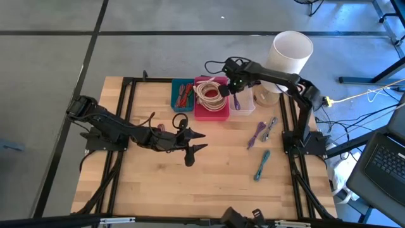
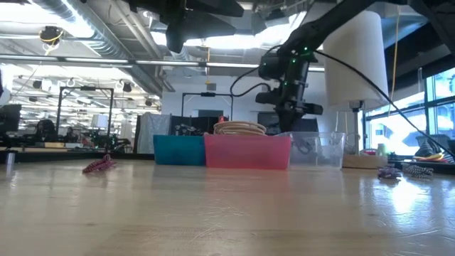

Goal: Pick & Place USB Port
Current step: Put the violet patterned charger cable into the transparent bin, then put the pink patterned charger cable into the transparent bin

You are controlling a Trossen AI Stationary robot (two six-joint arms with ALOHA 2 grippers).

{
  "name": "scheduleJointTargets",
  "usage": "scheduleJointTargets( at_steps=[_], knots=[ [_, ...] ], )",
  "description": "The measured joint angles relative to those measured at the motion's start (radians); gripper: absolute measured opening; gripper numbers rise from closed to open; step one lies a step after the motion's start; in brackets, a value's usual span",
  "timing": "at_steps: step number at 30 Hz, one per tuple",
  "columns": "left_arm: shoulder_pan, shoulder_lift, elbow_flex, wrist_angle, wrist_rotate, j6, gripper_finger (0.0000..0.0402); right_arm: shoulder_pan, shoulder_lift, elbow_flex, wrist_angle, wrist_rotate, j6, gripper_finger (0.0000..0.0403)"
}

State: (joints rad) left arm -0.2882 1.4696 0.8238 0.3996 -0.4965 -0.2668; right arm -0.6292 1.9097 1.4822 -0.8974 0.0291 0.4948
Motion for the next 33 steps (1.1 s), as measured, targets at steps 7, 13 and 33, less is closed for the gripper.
scheduleJointTargets(
  at_steps=[7,13,33],
  knots=[
    [0.000,0.000,0.000,0.000,0.000,0.000,0.0184,0.000,0.032,0.000,-0.001,0.000,0.007,0.0015],
    [-0.004,0.000,0.000,0.000,0.000,0.000,0.0184,0.000,0.033,0.000,-0.002,0.000,0.012,0.0016],
    [-0.014,0.000,0.000,0.000,0.001,0.000,0.0183,0.006,0.033,0.000,0.024,0.076,-0.007,0.0121]
  ],
)
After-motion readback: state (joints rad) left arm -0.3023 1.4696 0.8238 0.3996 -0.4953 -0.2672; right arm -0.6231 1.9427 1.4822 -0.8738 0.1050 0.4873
